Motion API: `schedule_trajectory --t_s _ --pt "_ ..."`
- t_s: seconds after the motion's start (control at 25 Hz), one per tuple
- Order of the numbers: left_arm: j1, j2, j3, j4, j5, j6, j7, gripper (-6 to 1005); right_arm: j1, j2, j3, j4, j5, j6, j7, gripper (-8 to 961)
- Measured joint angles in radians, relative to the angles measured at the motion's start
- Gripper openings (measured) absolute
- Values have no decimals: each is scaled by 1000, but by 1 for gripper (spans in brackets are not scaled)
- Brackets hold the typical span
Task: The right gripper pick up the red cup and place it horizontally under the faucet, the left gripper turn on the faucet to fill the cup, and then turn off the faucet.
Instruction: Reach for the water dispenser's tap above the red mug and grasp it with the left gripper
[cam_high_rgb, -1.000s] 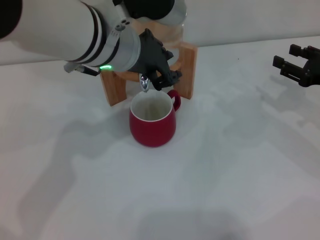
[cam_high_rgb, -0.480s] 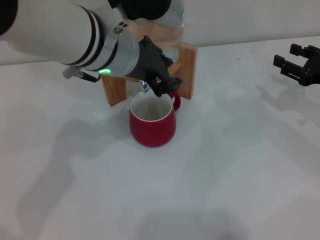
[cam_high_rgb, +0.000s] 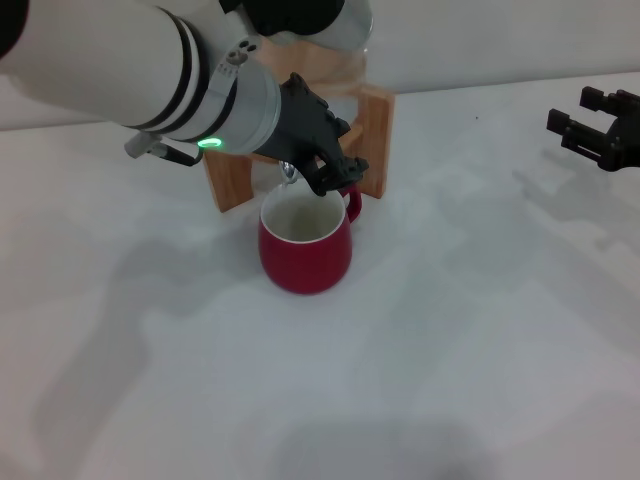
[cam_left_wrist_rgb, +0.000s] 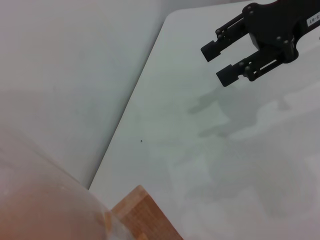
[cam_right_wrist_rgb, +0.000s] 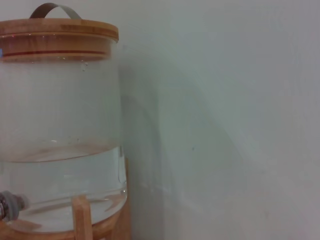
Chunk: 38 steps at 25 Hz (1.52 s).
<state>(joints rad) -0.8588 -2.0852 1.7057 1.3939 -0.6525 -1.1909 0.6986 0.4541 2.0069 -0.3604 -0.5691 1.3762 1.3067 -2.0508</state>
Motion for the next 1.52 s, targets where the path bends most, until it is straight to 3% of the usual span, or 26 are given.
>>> schedule_trajectory --t_s 0.36,1.12,1.52 --pt "-1 -1 -4 -15 33 34 -8 399 0 0 0 0 0 0 0 590" --pt "-8 -1 4 0 34 -52 -60 399 1 1 0 0 -3 -14 0 590" --pt "-6 -1 5 10 72 -7 -66 399 2 1 0 0 -3 -17 0 590"
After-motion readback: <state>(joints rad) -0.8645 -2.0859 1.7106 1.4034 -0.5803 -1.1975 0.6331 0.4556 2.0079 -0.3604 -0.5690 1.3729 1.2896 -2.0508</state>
